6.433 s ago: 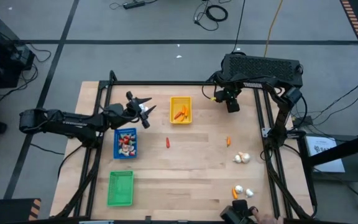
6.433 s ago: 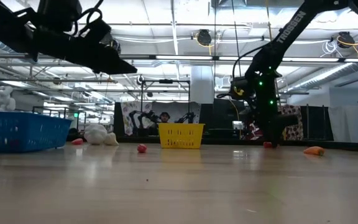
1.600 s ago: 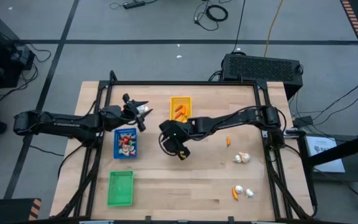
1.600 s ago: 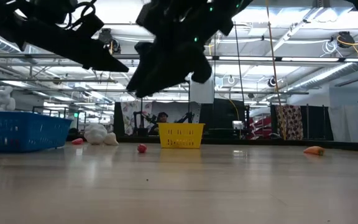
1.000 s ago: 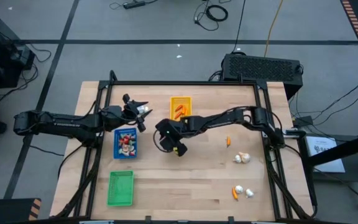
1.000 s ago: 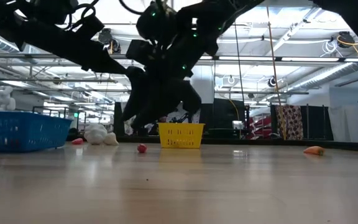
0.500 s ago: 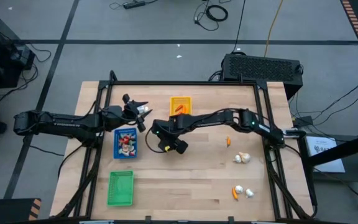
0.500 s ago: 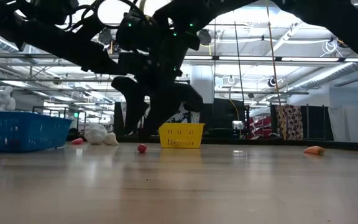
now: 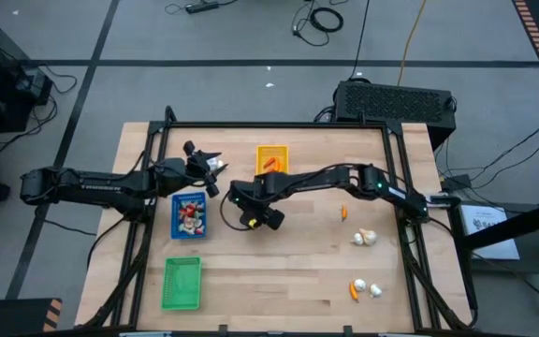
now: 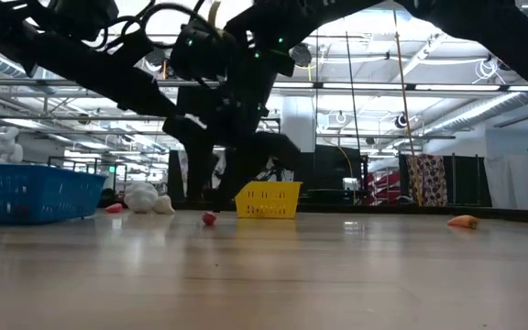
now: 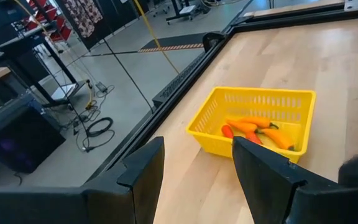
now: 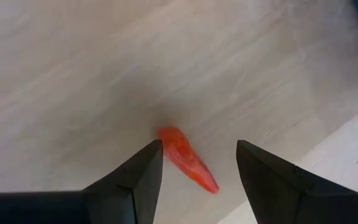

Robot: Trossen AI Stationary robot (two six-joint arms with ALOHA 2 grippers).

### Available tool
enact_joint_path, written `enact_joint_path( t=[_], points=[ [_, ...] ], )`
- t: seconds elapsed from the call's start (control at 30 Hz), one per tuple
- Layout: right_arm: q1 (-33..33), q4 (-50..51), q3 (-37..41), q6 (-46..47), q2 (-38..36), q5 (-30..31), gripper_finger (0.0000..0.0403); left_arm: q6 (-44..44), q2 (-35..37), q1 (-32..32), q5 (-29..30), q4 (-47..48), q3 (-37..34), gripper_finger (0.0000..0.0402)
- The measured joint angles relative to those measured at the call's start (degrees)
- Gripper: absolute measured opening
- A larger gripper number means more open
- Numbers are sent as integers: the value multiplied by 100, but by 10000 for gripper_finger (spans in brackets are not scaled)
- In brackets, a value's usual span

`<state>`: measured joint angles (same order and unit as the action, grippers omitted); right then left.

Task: Sort produce into baskets
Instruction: Put the orange chili pepper into the yellow bin

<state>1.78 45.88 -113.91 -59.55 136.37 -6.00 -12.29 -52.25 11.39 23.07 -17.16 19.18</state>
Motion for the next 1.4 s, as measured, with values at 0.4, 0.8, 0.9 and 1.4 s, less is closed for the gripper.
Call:
enact_joint_path(
  t=[0.4,0.8,0.9,1.4],
  points=[
    [2,230,-15,436,243,79,133,0,0,68,174,296,0,198],
    [-9,455,23,1127,67,200,23,2,0,64,179,301,0,198],
    [18,580,35,1421,-155,227,16,2,0,64,179,317,0,198],
    [1038,912,9,2345,-1327,-333,14,151,0,60,173,287,-2,198]
  ],
)
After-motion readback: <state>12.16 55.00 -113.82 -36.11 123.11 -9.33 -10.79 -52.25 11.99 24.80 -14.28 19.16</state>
